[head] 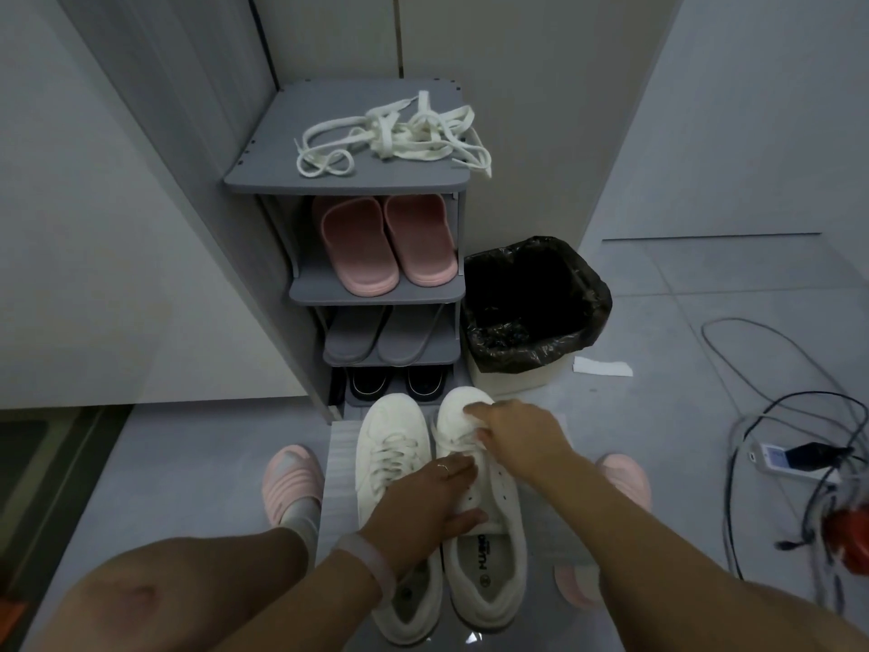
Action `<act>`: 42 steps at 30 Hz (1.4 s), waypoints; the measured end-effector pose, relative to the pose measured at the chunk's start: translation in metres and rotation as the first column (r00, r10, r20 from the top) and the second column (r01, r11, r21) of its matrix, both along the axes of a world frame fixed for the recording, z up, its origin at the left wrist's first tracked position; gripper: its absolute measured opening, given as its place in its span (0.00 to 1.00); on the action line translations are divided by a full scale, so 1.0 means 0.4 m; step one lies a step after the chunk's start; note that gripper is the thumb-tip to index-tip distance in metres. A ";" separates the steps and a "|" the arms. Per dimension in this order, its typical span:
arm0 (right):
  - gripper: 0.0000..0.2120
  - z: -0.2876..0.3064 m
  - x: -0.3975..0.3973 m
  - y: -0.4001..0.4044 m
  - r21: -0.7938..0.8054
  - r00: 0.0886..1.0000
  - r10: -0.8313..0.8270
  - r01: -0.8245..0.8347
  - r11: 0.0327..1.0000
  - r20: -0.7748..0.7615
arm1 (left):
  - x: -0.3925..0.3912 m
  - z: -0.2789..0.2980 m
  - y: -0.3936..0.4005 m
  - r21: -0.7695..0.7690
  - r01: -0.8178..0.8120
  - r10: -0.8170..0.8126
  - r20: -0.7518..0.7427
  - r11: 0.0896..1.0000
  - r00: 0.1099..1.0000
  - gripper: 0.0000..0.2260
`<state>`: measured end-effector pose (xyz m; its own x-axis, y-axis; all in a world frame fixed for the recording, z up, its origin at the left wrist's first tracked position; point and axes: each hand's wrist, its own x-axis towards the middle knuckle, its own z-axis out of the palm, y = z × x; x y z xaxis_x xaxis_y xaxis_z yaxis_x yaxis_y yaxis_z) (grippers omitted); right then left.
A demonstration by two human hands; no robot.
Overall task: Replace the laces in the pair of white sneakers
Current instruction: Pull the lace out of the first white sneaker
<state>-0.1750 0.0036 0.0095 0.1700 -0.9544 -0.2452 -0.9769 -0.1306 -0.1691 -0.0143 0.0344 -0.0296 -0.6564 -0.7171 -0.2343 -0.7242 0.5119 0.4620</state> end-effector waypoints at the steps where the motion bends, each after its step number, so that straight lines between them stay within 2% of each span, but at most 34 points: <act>1: 0.13 -0.014 0.007 0.004 0.002 0.999 0.025 -0.025 1.000 -0.042 | 0.000 0.001 0.000 0.002 -0.001 0.001 -0.006 1.000 1.000 0.28; 4: 0.10 -0.030 0.009 0.006 -0.025 0.997 0.043 -0.045 0.999 -0.069 | 0.000 0.004 0.001 -0.005 0.007 -0.007 -0.016 1.000 1.000 0.28; 7: 0.10 -0.014 0.006 0.001 -0.081 0.995 -0.007 0.015 0.997 0.101 | -0.001 0.005 0.000 0.001 0.002 -0.002 -0.025 1.000 1.000 0.28; 10: 0.09 0.037 0.010 -0.017 -0.206 0.975 -0.002 0.049 0.977 0.222 | -0.003 0.007 -0.005 0.018 0.013 -0.013 -0.023 1.000 1.000 0.28; 12: 0.07 0.083 0.007 -0.030 -0.270 0.929 -0.050 0.158 0.950 0.367 | 0.000 0.006 -0.006 0.021 0.024 -0.024 -0.005 0.999 1.000 0.28; 14: 0.05 0.140 -0.015 -0.044 -0.299 0.798 -0.131 0.366 0.881 0.588 | 0.002 0.003 -0.006 0.022 0.019 -0.019 0.001 1.000 1.000 0.28; 17: 0.10 0.235 -0.096 -0.084 -0.302 0.469 -0.115 0.718 0.628 0.876 | 0.000 0.006 -0.005 0.023 0.017 -0.017 0.001 1.000 1.000 0.28; 18: 0.11 0.260 -0.125 -0.095 -0.303 0.425 -0.088 0.762 0.572 0.901 | 0.001 0.007 -0.004 0.022 0.019 -0.019 0.002 1.000 1.000 0.27; 19: 0.11 0.271 -0.146 -0.100 -0.314 0.438 -0.087 0.756 0.575 0.895 | 0.001 0.007 -0.003 0.022 0.024 -0.024 0.003 0.999 1.000 0.27; 20: 0.11 0.264 -0.157 -0.099 -0.318 0.491 -0.123 0.715 0.622 0.863 | 0.001 0.008 -0.002 0.024 0.025 -0.025 0.003 0.999 1.000 0.27; 21: 0.10 0.236 -0.160 -0.093 -0.301 0.577 -0.185 0.641 0.706 0.796 | 0.000 0.009 -0.002 0.027 0.020 -0.020 0.001 0.999 1.000 0.28; 23: 0.07 0.151 -0.144 -0.065 -0.131 0.790 -0.293 0.422 0.897 0.539 | -0.003 0.016 -0.004 0.043 -0.013 0.014 -0.023 0.999 1.000 0.27; 25: 0.11 0.072 -0.107 -0.031 0.036 0.944 -0.200 0.197 0.980 0.263 | -0.005 0.022 -0.012 0.046 -0.042 0.045 -0.073 0.998 0.996 0.24; 26: 0.14 0.044 -0.087 -0.018 0.068 0.976 -0.120 0.109 0.992 0.183 | -0.006 0.028 -0.015 0.034 -0.041 0.044 -0.091 0.999 0.995 0.22; 28: 0.18 0.008 -0.051 -0.006 0.075 0.996 -0.015 0.008 0.997 0.088 | -0.010 0.036 -0.024 -0.033 -0.061 0.056 -0.146 0.998 0.988 0.17; 30: 0.17 -0.015 -0.025 -0.005 0.048 0.999 0.024 -0.025 0.999 0.038 | -0.015 0.036 -0.041 -0.095 -0.176 0.153 -0.210 0.980 0.966 0.12; 32: 0.14 -0.027 -0.014 -0.008 0.018 0.999 -0.025 0.024 1.000 0.043 | -0.019 0.032 -0.071 -0.101 -0.326 0.296 -0.232 0.940 0.927 0.11; 34: 0.10 -0.034 -0.015 -0.013 -0.012 0.996 -0.072 0.073 0.997 0.061 | -0.022 0.027 -0.101 -0.047 -0.393 0.376 -0.208 0.918 0.903 0.13; 37: 0.08 -0.041 -0.026 -0.018 -0.006 0.971 -0.131 0.135 0.991 0.200 | -0.034 0.021 -0.131 0.004 -0.373 0.370 -0.144 0.928 0.918 0.14; 40: 0.05 -0.037 -0.058 -0.027 0.053 0.890 -0.290 0.290 0.955 0.353 | -0.050 0.027 -0.138 0.008 -0.378 0.376 -0.126 0.926 0.918 0.09; 42: 0.03 -0.034 -0.097 -0.029 0.131 0.843 -0.362 0.338 0.932 0.398 | -0.057 0.035 -0.134 -0.022 -0.386 0.382 -0.108 0.922 0.918 0.07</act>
<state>-0.2137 -0.0081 -0.0041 -0.0769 -0.9569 -0.2800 -0.7972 0.2277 -0.5592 -0.0373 -0.0193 -0.0157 -0.3466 -0.9265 -0.1468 -0.8206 0.2236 0.5260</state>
